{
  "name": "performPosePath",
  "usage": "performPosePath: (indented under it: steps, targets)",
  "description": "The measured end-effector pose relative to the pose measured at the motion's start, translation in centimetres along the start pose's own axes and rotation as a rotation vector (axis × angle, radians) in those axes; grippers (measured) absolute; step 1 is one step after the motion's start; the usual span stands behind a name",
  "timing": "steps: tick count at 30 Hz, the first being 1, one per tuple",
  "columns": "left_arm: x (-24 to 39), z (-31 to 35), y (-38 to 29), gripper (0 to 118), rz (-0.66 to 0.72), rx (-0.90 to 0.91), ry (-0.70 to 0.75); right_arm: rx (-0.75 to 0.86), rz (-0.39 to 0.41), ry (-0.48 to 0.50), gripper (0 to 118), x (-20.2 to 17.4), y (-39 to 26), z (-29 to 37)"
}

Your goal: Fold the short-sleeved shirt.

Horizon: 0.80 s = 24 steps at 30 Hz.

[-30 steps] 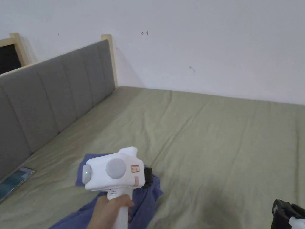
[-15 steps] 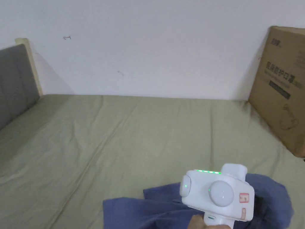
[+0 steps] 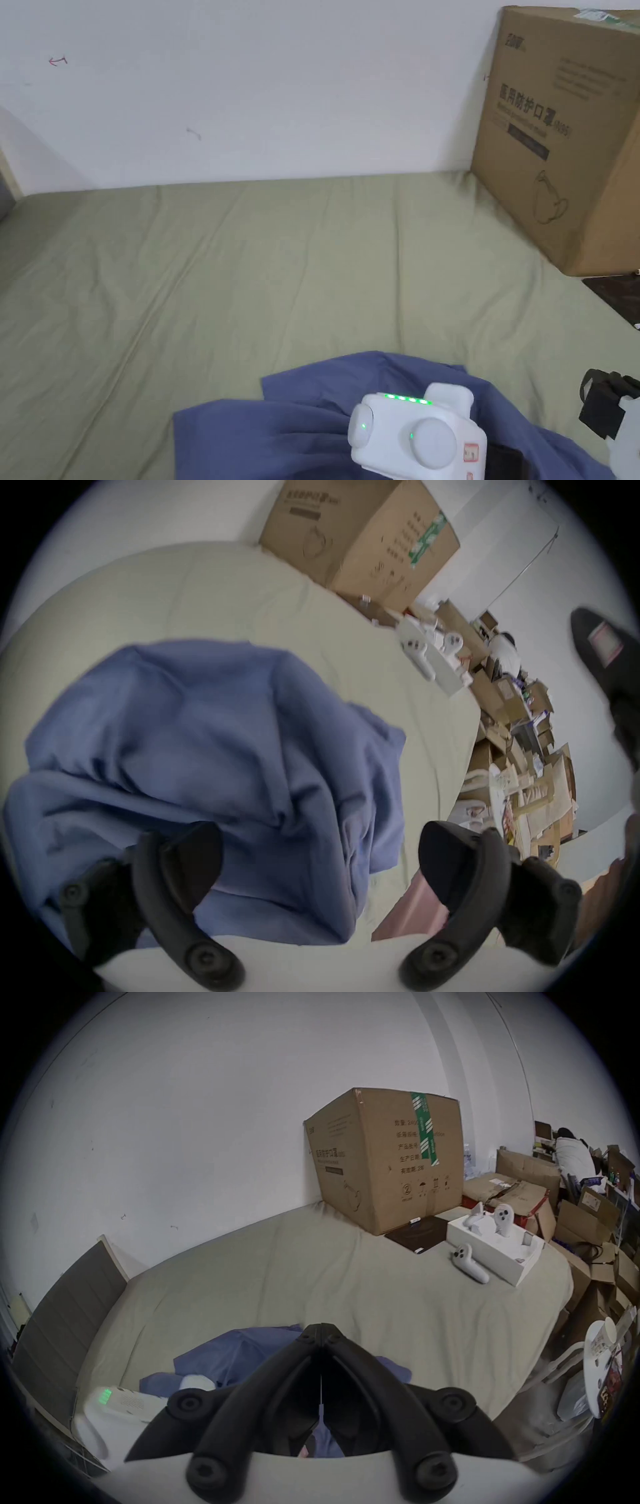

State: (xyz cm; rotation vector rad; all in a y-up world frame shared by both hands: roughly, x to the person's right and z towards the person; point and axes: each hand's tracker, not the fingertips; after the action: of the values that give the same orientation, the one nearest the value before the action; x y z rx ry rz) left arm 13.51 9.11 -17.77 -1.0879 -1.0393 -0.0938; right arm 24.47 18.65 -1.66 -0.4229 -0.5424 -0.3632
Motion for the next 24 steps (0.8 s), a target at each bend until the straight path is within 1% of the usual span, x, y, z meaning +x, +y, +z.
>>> performPosePath:
  steps: [2,3,4,5,6,7,8,9,10,14,16,17,18,19,20,21,23,24]
  targets:
    - [-1.2,2.3,0.3,106,0.002,0.049,0.023,-0.004,0.020,0.016,0,-0.9,-0.2,-0.1]
    - [-2.0,3.4,0.1,99,0.015,0.070,0.064,-0.008,0.028,0.028,0,-1.3,-0.3,-0.1]
    - [-2.9,4.1,-0.4,81,0.024,0.083,0.111,-0.015,0.033,0.040,0,-1.6,-0.4,-0.4]
    - [-3.6,4.5,-1.2,37,0.032,0.090,0.166,-0.024,0.037,0.049,0,-1.9,-0.6,-0.5]
    - [-4.7,4.8,-2.5,0,0.051,0.095,0.219,-0.035,0.042,0.061,0,-2.4,-0.9,-0.6]
    - [-6.0,5.0,-3.8,0,0.037,0.072,0.231,-0.045,0.049,0.072,0,-2.8,-1.3,-0.8]
    - [-7.2,5.2,-4.9,0,0.056,0.042,0.227,-0.058,0.059,0.087,0,-3.0,-1.6,-1.1]
    - [-8.4,5.7,-5.9,0,0.097,0.037,0.226,-0.078,0.075,0.105,0,-3.4,-2.0,-1.4]
    - [-9.3,6.2,-6.9,0,0.128,0.044,0.224,-0.092,0.086,0.102,0,-3.9,-2.3,-1.7]
    - [-14.0,9.1,-8.0,0,0.219,0.069,0.325,-0.133,0.107,0.134,0,-5.2,-3.2,-3.0]
    - [-17.0,11.5,-7.6,0,0.289,0.135,0.355,-0.140,0.127,0.153,0,-5.8,-3.4,-3.5]
    - [-18.6,12.5,-7.1,0,0.321,0.162,0.393,-0.147,0.142,0.152,0,-6.3,-3.5,-3.9]
    - [-19.5,13.6,-6.3,2,0.334,0.170,0.480,-0.150,0.156,0.151,0,-6.7,-3.6,-4.2]
    - [-21.0,14.0,-5.6,14,0.316,0.174,0.539,-0.156,0.163,0.154,0,-7.0,-3.7,-4.7]
    - [-22.9,14.1,-5.0,49,0.314,0.170,0.593,-0.167,0.168,0.156,0,-7.3,-3.8,-5.2]
    - [-24.6,13.7,-4.1,62,0.331,0.131,0.616,-0.179,0.169,0.162,0,-7.6,-4.0,-5.6]
    - [-27.5,12.9,-3.0,82,0.378,0.081,0.610,-0.196,0.172,0.171,0,-8.0,-4.3,-6.3]
    - [-28.6,12.6,-2.4,104,0.393,0.079,0.615,-0.206,0.179,0.174,0,-7.9,-4.5,-6.9]
